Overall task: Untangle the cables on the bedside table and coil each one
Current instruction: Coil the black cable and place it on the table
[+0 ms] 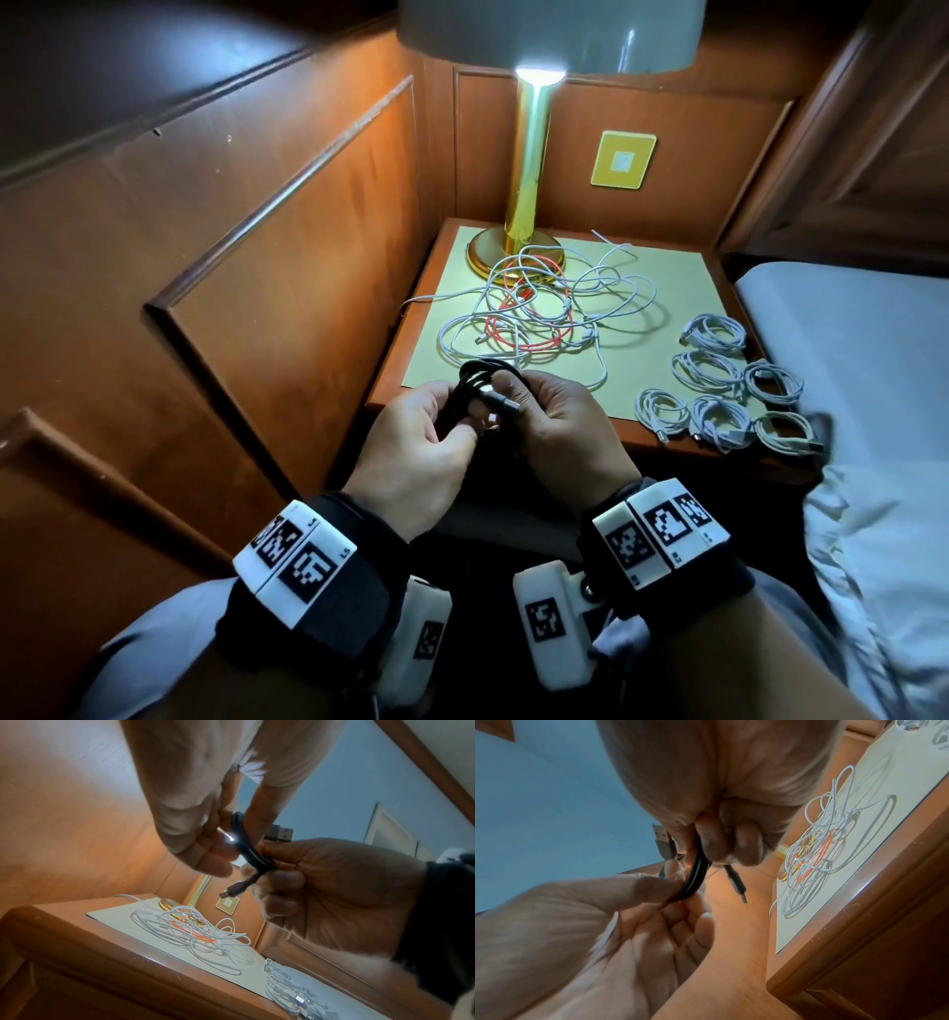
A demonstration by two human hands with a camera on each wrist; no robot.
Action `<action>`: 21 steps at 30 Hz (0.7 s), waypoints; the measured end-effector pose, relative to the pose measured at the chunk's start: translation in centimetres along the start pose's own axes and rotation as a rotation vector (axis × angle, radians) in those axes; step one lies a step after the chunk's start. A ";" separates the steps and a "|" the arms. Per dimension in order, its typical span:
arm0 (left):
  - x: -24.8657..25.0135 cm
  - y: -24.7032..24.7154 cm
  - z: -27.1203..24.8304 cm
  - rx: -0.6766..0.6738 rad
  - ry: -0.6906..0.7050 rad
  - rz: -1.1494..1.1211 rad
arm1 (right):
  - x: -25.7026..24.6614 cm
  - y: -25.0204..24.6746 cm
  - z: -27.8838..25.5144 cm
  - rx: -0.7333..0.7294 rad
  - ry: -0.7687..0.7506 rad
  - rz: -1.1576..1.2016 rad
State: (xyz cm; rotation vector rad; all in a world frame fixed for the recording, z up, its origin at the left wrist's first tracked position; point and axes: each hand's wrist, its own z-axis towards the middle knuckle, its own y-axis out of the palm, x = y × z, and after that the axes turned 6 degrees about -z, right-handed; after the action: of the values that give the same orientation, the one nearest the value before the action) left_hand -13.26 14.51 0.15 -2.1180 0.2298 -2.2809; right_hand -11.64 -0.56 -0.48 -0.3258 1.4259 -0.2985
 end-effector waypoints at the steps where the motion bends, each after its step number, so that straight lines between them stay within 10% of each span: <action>1: 0.0 0.1 0.0 0.035 0.014 0.007 | 0.0 0.0 0.0 0.000 0.004 -0.001; 14: 0.1 0.2 0.0 0.342 0.363 0.437 | -0.2 -0.8 -0.1 0.006 -0.019 -0.053; 21: 0.3 0.2 0.0 0.245 0.605 0.600 | 0.1 -0.4 -0.1 0.006 -0.070 -0.085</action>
State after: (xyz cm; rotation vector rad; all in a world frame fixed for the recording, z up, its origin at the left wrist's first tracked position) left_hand -13.27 14.24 0.45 -1.0095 0.4828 -2.3177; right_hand -11.74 -0.97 -0.45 -0.3896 1.3441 -0.3572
